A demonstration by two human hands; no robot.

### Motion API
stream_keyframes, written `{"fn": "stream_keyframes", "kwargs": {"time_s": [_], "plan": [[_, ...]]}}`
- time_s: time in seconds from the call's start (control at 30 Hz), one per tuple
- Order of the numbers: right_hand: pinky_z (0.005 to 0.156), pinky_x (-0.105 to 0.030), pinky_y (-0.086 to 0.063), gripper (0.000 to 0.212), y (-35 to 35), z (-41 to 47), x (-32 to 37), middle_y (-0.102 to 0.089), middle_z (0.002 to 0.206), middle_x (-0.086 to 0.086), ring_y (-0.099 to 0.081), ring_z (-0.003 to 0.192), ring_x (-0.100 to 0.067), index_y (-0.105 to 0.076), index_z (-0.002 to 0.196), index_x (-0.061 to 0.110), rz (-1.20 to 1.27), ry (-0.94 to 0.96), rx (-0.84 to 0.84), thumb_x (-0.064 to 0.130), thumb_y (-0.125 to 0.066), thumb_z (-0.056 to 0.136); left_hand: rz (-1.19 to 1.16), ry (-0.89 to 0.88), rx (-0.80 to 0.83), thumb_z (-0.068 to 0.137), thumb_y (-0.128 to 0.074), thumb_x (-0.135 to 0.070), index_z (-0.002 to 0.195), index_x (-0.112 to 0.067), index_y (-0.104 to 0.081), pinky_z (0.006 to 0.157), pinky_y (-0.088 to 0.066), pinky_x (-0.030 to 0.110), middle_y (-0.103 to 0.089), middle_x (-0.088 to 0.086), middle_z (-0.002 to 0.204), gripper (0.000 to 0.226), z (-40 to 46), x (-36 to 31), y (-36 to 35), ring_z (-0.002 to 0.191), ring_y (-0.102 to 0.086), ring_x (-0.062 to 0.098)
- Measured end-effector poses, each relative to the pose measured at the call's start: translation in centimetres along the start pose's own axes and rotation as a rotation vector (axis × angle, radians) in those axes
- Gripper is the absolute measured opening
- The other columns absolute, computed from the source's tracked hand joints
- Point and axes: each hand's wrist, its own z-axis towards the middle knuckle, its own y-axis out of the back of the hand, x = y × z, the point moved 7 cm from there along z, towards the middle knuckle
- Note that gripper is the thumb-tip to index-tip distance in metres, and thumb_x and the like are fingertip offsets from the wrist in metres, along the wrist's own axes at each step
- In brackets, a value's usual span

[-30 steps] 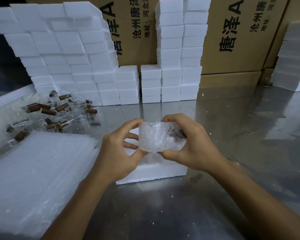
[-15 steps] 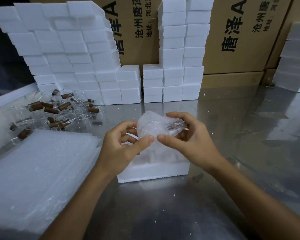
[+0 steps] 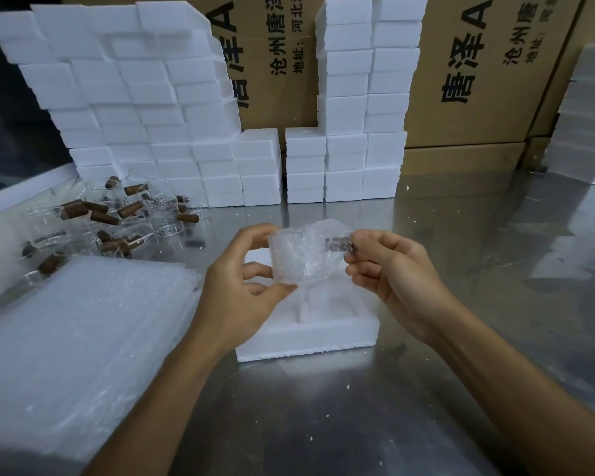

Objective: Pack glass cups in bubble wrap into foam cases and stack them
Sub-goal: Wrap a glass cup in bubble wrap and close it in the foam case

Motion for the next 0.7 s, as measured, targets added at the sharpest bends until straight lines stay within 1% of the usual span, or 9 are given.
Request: {"fn": "stream_keyframes", "kwargs": {"time_s": [0.07,0.17,0.27,0.33,0.4,0.47,0.53,0.6,0.7], "plan": [[0.061,-0.02,-0.055,0.006,-0.1,-0.1,0.2,-0.069,0.072,-0.004,-0.064,0.061,-0.013,-0.068,0.094,0.012,0.007,0.021,0.003,0.016,-0.068,0.091,-0.077,0.037,0.07,0.063,-0.092,-0.012,0.122,-0.047,-0.055,0.071,-0.061,0.032,-0.059,-0.021,0.117,0.077,-0.1,0.3,-0.3,0.09,-0.072,0.02],[0.062,-0.021,-0.054,0.012,-0.3,-0.2,0.5,-0.071,0.073,-0.005,-0.067,0.064,-0.014,-0.068,0.1,0.009,-0.008,0.063,0.011,0.014,-0.069,0.089,-0.154,0.091,0.127,0.057,-0.09,-0.03,0.134,-0.038,-0.05,0.076,-0.058,0.03,-0.059,-0.002,0.125,0.087,-0.2,0.6,-0.5,0.096,-0.071,0.025],[0.064,-0.019,-0.053,0.014,-0.8,-0.5,0.8,-0.073,0.075,-0.006,-0.068,0.066,-0.015,-0.07,0.101,0.01,-0.117,0.14,0.036,0.014,-0.071,0.088,-0.099,0.073,0.089,0.061,-0.087,-0.031,0.134,-0.035,-0.049,0.082,-0.054,0.024,-0.064,-0.012,0.117,0.083,-0.2,0.6,0.1,0.1,-0.069,0.017],[0.065,-0.018,-0.051,0.013,-1.6,-0.8,0.8,-0.075,0.075,-0.008,-0.068,0.066,-0.014,-0.07,0.1,0.012,-0.233,0.208,0.074,0.013,-0.071,0.087,0.094,0.034,0.101,0.061,-0.085,-0.035,0.133,-0.036,-0.05,0.088,-0.05,0.018,-0.062,-0.019,0.11,0.08,-0.2,0.7,0.6,0.102,-0.065,0.01],[0.068,-0.02,-0.053,0.013,-2.3,-1.0,0.4,-0.075,0.076,-0.011,-0.068,0.067,-0.016,-0.07,0.1,0.012,-0.297,0.258,0.11,0.009,-0.072,0.087,0.253,0.015,0.131,0.06,-0.083,-0.04,0.129,-0.034,-0.055,0.09,-0.047,0.017,-0.062,-0.017,0.111,0.075,-0.3,1.0,0.9,0.103,-0.06,0.007],[0.071,-0.027,-0.056,0.015,-2.8,-1.1,0.0,-0.074,0.077,-0.012,-0.068,0.069,-0.019,-0.069,0.1,0.013,-0.352,0.291,0.14,0.008,-0.072,0.087,0.305,0.007,0.151,0.058,-0.083,-0.04,0.122,-0.031,-0.06,0.088,-0.042,0.01,-0.063,-0.012,0.114,0.068,-0.4,1.3,1.1,0.104,-0.058,0.004],[0.072,-0.03,-0.057,0.015,-3.0,-1.2,-0.4,-0.074,0.078,-0.014,-0.067,0.069,-0.02,-0.07,0.101,0.013,-0.387,0.303,0.163,0.01,-0.073,0.087,0.327,0.008,0.164,0.057,-0.083,-0.038,0.117,-0.029,-0.062,0.084,-0.037,0.004,-0.063,-0.012,0.113,0.064,-0.4,1.5,1.1,0.103,-0.057,0.002],[0.072,-0.027,-0.056,0.016,-3.0,-1.1,-0.8,-0.073,0.079,-0.013,-0.066,0.069,-0.018,-0.07,0.102,0.014,-0.394,0.301,0.183,0.012,-0.073,0.086,0.339,0.026,0.181,0.056,-0.082,-0.037,0.113,-0.031,-0.062,0.083,-0.036,0.003,-0.062,-0.016,0.111,0.06,-0.4,1.9,1.0,0.102,-0.056,-0.001],[0.075,-0.019,-0.051,0.015,-3.1,-1.0,-1.0,-0.075,0.08,-0.004,-0.069,0.075,-0.014,-0.07,0.101,0.02,-0.463,0.322,0.187,0.016,-0.074,0.087,0.354,0.052,0.193,0.056,-0.081,-0.037,0.111,-0.033,-0.062,0.081,-0.038,0.005,-0.058,-0.02,0.11,0.059,-0.5,2.5,0.7,0.103,-0.054,-0.005]]}}
